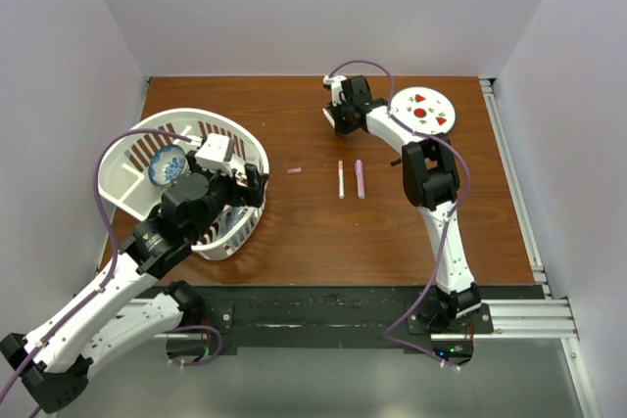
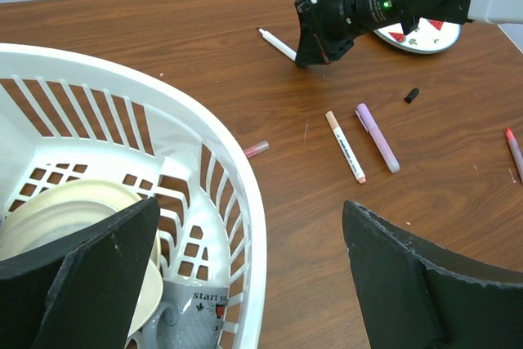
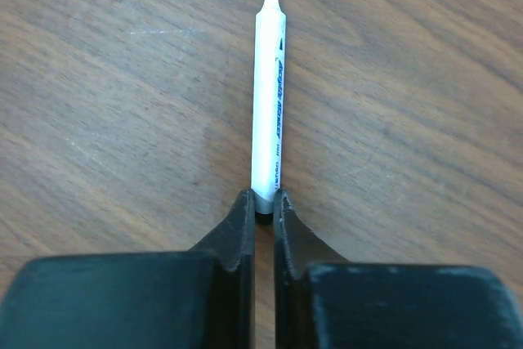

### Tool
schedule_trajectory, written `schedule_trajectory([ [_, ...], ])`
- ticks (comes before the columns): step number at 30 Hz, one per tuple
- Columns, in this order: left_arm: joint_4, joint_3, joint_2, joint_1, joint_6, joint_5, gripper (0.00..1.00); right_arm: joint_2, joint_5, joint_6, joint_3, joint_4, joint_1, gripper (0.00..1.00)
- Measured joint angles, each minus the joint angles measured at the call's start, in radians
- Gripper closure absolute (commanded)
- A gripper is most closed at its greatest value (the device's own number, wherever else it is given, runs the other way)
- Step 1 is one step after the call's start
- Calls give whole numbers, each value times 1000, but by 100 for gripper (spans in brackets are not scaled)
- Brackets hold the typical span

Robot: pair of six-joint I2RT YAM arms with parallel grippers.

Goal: Insert the pens into the pen caps

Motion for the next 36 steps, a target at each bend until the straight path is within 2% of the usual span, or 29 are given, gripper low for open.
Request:
schedule_trajectory([
  [5, 0, 0, -4, 14, 0, 11, 6, -8, -1, 27, -18, 21, 13, 100],
  [8, 4, 0, -2, 23, -1, 44, 8, -82, -4, 77, -137, 70, 31, 100],
  [15, 41, 0, 61, 30, -99, 181, 10, -491, 16, 217, -595, 256, 97, 100],
  [18, 96, 0, 88, 30, -171, 249, 11, -650, 32, 269, -724, 339, 121, 100],
  [24, 288, -1, 191, 30, -326, 375, 14, -1046, 36, 404, -1074, 486, 177, 100],
  [28, 471, -32, 275, 30, -417, 447, 19, -1308, 30, 520, -1291, 570, 216, 100],
  [32, 646, -69, 372, 30, -494, 517, 26, -1482, 21, 616, -1407, 642, 257, 100],
  [36, 780, -72, 451, 27, -534, 577, 30, -1589, -4, 687, -1462, 683, 276, 100],
])
